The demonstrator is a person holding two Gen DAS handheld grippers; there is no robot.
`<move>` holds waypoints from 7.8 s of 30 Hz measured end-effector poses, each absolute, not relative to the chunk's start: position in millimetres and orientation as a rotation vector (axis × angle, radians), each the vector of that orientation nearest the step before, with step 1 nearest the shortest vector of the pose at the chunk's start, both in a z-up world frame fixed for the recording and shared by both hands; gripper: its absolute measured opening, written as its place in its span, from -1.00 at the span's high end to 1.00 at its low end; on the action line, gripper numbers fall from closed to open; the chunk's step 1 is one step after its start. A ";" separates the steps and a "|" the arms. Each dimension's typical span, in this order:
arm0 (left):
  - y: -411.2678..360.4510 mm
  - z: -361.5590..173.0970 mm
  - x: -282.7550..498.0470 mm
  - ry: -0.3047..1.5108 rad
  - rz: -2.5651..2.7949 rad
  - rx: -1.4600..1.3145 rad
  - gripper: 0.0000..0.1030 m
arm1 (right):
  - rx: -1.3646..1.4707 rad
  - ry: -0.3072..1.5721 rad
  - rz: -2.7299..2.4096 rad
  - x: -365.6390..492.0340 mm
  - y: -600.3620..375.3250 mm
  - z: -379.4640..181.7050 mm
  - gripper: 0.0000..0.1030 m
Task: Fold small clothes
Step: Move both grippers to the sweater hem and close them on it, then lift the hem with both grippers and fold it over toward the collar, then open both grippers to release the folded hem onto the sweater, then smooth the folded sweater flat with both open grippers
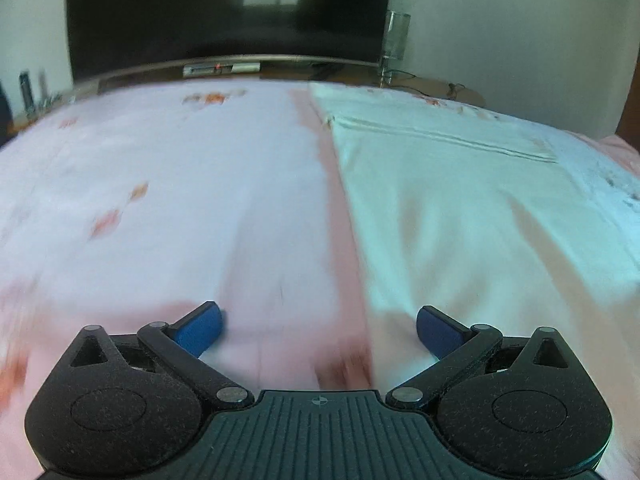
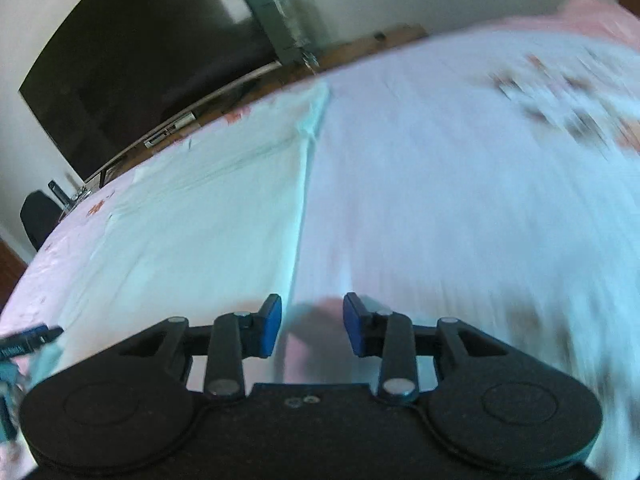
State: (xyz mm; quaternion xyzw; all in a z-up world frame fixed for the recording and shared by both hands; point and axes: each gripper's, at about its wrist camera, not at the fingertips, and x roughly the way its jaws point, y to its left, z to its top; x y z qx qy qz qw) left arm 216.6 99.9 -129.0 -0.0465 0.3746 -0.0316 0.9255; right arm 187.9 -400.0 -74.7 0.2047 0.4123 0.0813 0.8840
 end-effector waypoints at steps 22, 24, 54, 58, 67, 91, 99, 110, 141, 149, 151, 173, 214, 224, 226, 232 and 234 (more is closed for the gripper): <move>134.3 -169.8 124.8 0.834 -0.274 -0.919 0.00 | 0.974 0.899 0.186 74.0 -379.3 -101.5 0.42; 133.5 -172.1 126.8 0.832 -0.286 -0.922 0.00 | 1.009 0.892 0.182 73.4 -382.3 -107.0 0.49; 161.3 -89.1 180.8 0.592 -0.314 -0.834 0.93 | 0.586 0.678 0.262 134.8 -358.3 -2.4 0.90; 155.3 -54.9 222.1 0.556 -0.329 -0.769 0.93 | 0.512 0.615 0.281 179.6 -354.2 35.3 0.90; 141.4 -19.5 363.1 0.550 -0.294 -0.678 0.93 | 0.470 0.578 0.291 312.1 -354.9 60.0 0.90; 108.7 -103.7 550.2 0.611 -0.182 -0.471 -0.56 | 0.528 0.609 0.278 492.4 -394.3 -79.6 -0.07; 81.9 -109.7 563.9 0.736 -0.234 -0.238 -0.15 | 0.332 0.648 0.310 511.7 -378.4 -75.2 0.19; 94.6 -109.8 569.1 0.696 -0.264 -0.275 0.94 | 0.115 0.685 0.332 521.6 -347.9 -74.8 0.92; -26.2 -124.6 571.1 0.664 -0.250 0.055 -0.51 | -0.202 0.667 0.455 533.2 -232.0 -87.8 0.67; 16.4 -117.4 568.1 0.648 -0.088 0.052 -0.52 | -0.191 0.685 0.214 539.2 -306.0 -82.4 0.67; 8.2 -107.3 554.1 0.618 -0.147 0.021 -0.52 | -0.163 0.647 0.229 528.1 -301.5 -69.0 0.59; -3.5 -99.2 490.7 0.645 -0.279 -0.008 -0.53 | -0.102 0.650 0.327 451.5 -281.1 -60.5 0.45; 9.7 -118.2 372.1 0.659 -0.218 -0.018 -0.71 | -0.106 0.678 0.262 329.6 -290.4 -67.3 0.42; 18.4 -120.5 374.8 0.690 -0.168 -0.058 -0.71 | -0.026 0.696 0.258 330.2 -310.4 -66.8 0.39; 18.9 -129.1 375.8 0.687 -0.163 -0.045 -0.71 | -0.022 0.705 0.259 334.3 -308.0 -71.6 0.38; 15.8 -128.1 378.3 0.699 -0.158 -0.030 -0.71 | -0.073 0.771 0.261 341.2 -302.6 -82.7 0.33; 16.4 -127.9 379.2 0.700 -0.158 -0.028 -0.71 | -0.067 0.776 0.265 343.8 -303.0 -82.9 0.32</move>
